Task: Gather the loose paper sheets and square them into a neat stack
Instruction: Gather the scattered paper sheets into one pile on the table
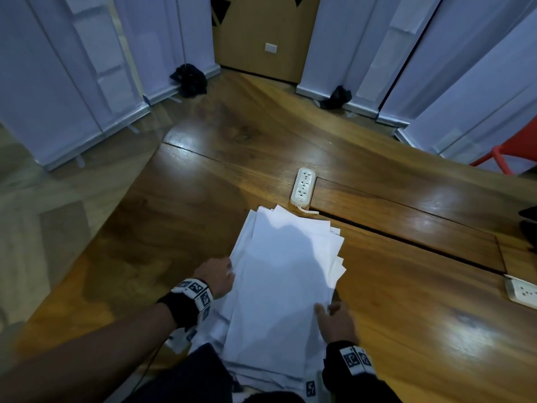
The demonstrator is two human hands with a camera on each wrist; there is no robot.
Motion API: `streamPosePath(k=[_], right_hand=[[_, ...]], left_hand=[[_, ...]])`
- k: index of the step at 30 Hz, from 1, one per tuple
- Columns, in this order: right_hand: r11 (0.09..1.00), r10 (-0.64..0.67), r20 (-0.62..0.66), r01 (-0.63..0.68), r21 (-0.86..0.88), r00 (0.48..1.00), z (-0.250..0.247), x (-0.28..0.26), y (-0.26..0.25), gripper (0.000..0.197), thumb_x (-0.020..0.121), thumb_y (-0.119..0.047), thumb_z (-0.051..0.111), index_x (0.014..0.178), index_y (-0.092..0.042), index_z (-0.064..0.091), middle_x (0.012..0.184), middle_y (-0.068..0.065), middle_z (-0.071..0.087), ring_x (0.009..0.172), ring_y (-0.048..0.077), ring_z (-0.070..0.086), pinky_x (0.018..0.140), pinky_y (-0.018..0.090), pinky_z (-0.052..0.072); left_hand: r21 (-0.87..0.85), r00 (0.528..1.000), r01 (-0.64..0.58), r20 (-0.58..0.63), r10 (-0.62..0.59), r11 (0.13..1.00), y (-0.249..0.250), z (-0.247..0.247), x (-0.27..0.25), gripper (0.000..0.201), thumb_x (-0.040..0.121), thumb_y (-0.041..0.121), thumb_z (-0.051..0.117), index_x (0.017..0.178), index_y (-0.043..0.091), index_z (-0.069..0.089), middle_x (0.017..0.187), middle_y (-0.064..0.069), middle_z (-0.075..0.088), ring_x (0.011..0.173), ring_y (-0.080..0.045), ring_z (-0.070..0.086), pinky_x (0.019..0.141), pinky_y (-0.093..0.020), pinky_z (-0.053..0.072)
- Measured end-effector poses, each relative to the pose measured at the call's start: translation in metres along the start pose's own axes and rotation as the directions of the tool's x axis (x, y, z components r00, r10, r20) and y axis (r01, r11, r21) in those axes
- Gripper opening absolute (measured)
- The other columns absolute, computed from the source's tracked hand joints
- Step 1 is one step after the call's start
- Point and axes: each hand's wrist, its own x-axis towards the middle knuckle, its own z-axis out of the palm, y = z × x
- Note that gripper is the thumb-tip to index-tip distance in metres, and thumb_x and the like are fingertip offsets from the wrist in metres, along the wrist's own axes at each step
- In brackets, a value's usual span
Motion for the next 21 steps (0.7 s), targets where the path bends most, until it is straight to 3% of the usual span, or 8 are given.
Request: streamPosePath(k=[2, 6, 11, 14, 18, 21], right_hand=[[1.000, -0.015, 0.010, 0.015, 0.017, 1.000, 0.003, -0.007, 0.008, 0.033, 0.082, -0.042, 0.061, 0.103, -0.016, 0.054, 0.107, 0.011, 0.063, 0.090, 0.027, 0.053, 0.079, 0.035, 0.042], [0.995, 0.001, -0.092, 0.007, 0.095, 0.996, -0.012, -0.011, 0.010, 0.031, 0.083, -0.043, 0.061, 0.102, -0.019, 0.053, 0.102, 0.014, 0.064, 0.097, 0.034, 0.059, 0.085, 0.042, 0.049], [0.998, -0.062, 0.085, 0.064, -0.018, 0.995, -0.007, -0.024, 0.010, 0.034, 0.082, -0.038, 0.064, 0.107, -0.015, 0.061, 0.108, 0.009, 0.066, 0.094, 0.025, 0.061, 0.079, 0.032, 0.048], [0.998, -0.027, 0.057, 0.024, 0.054, 0.998, -0.007, -0.023, 0.013, 0.028, 0.078, -0.037, 0.065, 0.099, -0.019, 0.062, 0.105, 0.008, 0.068, 0.091, 0.028, 0.064, 0.084, 0.039, 0.054], [0.998, -0.029, 0.088, 0.023, 0.064, 0.996, -0.006, -0.017, 0.015, 0.025, 0.073, -0.042, 0.065, 0.091, -0.025, 0.059, 0.096, 0.005, 0.066, 0.081, 0.026, 0.067, 0.077, 0.041, 0.058], [0.993, -0.034, 0.005, 0.033, 0.114, 0.999, -0.012, -0.017, 0.010, 0.024, 0.075, -0.040, 0.068, 0.088, -0.021, 0.061, 0.085, 0.002, 0.067, 0.080, 0.025, 0.066, 0.078, 0.040, 0.056]], left_hand=[[-0.012, 1.000, -0.016, 0.015, 0.016, 1.000, -0.006, 0.001, -0.010, 0.039, 0.092, 0.034, 0.044, 0.124, 0.013, 0.053, 0.124, -0.011, 0.063, 0.110, -0.028, 0.060, 0.095, -0.037, 0.050], [-0.017, 0.994, -0.031, -0.110, 0.028, 0.999, -0.009, -0.005, -0.017, 0.036, 0.093, 0.033, 0.045, 0.120, 0.015, 0.059, 0.118, -0.007, 0.067, 0.106, -0.024, 0.063, 0.091, -0.034, 0.051], [0.229, 0.996, -0.077, 0.057, 0.065, 0.970, -0.004, 0.010, -0.034, 0.039, 0.094, 0.036, 0.039, 0.105, 0.010, 0.066, 0.110, -0.010, 0.068, 0.100, -0.025, 0.063, 0.086, -0.034, 0.051], [0.204, 1.000, -0.024, -0.002, 0.025, 0.979, -0.005, 0.008, -0.031, 0.042, 0.094, 0.038, 0.039, 0.092, 0.009, 0.069, 0.096, -0.009, 0.071, 0.084, -0.021, 0.064, 0.074, -0.029, 0.050], [0.218, 1.000, -0.008, 0.009, 0.006, 0.976, -0.004, 0.011, -0.030, 0.048, 0.092, 0.050, 0.037, 0.110, 0.014, 0.064, 0.110, -0.006, 0.068, 0.098, -0.021, 0.064, 0.085, -0.032, 0.052], [0.147, 0.993, 0.022, -0.120, -0.005, 0.989, -0.001, 0.007, -0.027, 0.053, 0.090, 0.056, 0.038, 0.121, 0.017, 0.055, 0.124, -0.005, 0.060, 0.111, -0.021, 0.057, 0.091, -0.034, 0.048]])
